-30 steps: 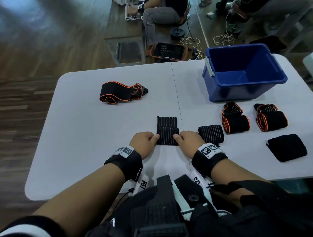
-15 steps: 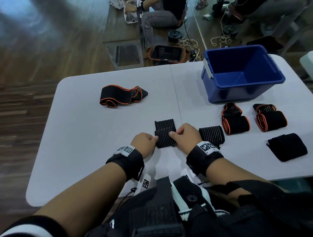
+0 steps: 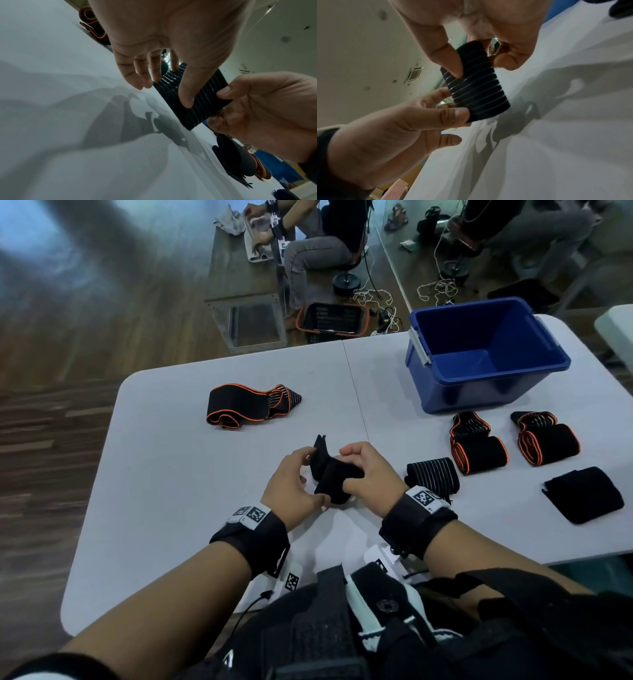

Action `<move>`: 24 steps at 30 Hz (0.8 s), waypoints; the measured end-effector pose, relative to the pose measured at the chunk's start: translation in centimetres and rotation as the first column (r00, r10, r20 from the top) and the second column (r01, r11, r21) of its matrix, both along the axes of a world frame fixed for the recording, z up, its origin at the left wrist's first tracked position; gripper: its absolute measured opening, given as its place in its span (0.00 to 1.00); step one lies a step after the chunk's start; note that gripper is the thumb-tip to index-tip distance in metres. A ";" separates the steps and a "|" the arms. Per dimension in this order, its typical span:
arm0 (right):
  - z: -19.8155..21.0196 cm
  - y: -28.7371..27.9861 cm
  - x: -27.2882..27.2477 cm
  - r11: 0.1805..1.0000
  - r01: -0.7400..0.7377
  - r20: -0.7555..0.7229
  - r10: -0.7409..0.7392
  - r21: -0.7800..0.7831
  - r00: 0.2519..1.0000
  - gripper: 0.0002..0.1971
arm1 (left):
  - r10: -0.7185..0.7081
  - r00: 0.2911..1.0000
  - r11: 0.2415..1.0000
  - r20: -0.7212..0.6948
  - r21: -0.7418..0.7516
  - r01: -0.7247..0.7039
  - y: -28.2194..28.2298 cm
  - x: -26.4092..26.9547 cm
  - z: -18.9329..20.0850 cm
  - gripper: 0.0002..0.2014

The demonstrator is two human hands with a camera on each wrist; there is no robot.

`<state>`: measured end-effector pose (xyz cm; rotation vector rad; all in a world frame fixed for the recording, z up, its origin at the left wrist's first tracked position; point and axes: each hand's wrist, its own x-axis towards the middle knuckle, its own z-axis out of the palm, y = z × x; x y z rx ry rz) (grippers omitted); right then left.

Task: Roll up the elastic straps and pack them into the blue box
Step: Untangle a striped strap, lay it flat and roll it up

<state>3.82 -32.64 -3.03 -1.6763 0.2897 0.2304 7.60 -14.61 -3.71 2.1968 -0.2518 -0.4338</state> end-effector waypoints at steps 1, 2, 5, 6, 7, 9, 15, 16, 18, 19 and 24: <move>0.1 -0.1 -0.1 1.000 -0.013 0.014 0.013 -0.010 1.000 0.27 | -0.026 1.000 1.000 -0.006 -0.009 0.026 0.1 0.0 0.1 0.43; 0.3 -0.1 -0.1 0.999 -0.024 0.029 0.024 -0.022 0.999 0.27 | -0.052 0.999 0.999 -0.009 -0.014 0.052 0.1 0.0 0.2 0.42; 1.0 0.0 -0.5 0.997 -0.045 0.063 0.049 -0.058 0.997 0.28 | -0.122 0.992 0.993 -0.021 -0.010 0.121 -0.1 -0.1 0.5 0.37; 1.2 0.1 -0.7 0.996 -0.037 0.075 0.042 -0.077 0.996 0.28 | -0.141 0.990 0.990 -0.018 0.001 0.141 -0.2 -0.1 0.4 0.35; 1.3 0.2 -0.9 0.995 -0.019 0.092 0.028 -0.099 0.995 0.28 | -0.155 0.988 0.988 -0.016 0.011 0.155 -0.3 0.0 0.4 0.33; 1.4 0.3 -1.3 0.987 0.033 0.125 -0.014 -0.158 0.992 0.27 | -0.160 0.987 0.987 -0.020 0.010 0.160 -0.4 0.1 0.4 0.31; 1.2 -0.8 -2.2 0.971 0.005 0.037 0.004 -0.240 0.999 0.33 | -0.225 0.971 0.974 -0.076 -0.036 0.223 -0.4 0.3 0.6 0.27; 1.2 -0.9 -2.3 0.974 -0.017 0.016 0.021 -0.224 1.000 0.31 | -0.228 0.969 0.973 -0.091 -0.043 0.225 -0.5 0.3 0.5 0.28; 1.0 -1.3 -2.5 0.974 -0.012 -0.001 0.012 -0.227 1.000 0.26 | -0.209 0.969 0.977 -0.132 -0.074 0.200 -0.8 0.3 0.3 0.31; 1.0 -1.5 -2.8 0.974 0.013 -0.002 -0.014 -0.226 1.000 0.24 | -0.202 0.967 0.977 -0.157 -0.100 0.188 -0.9 0.2 0.2 0.33; 1.8 -4.2 -5.4 0.970 0.205 0.010 -0.206 -0.128 0.979 0.16 | -0.272 0.944 0.955 -0.187 -0.170 0.242 -2.7 0.1 0.5 0.27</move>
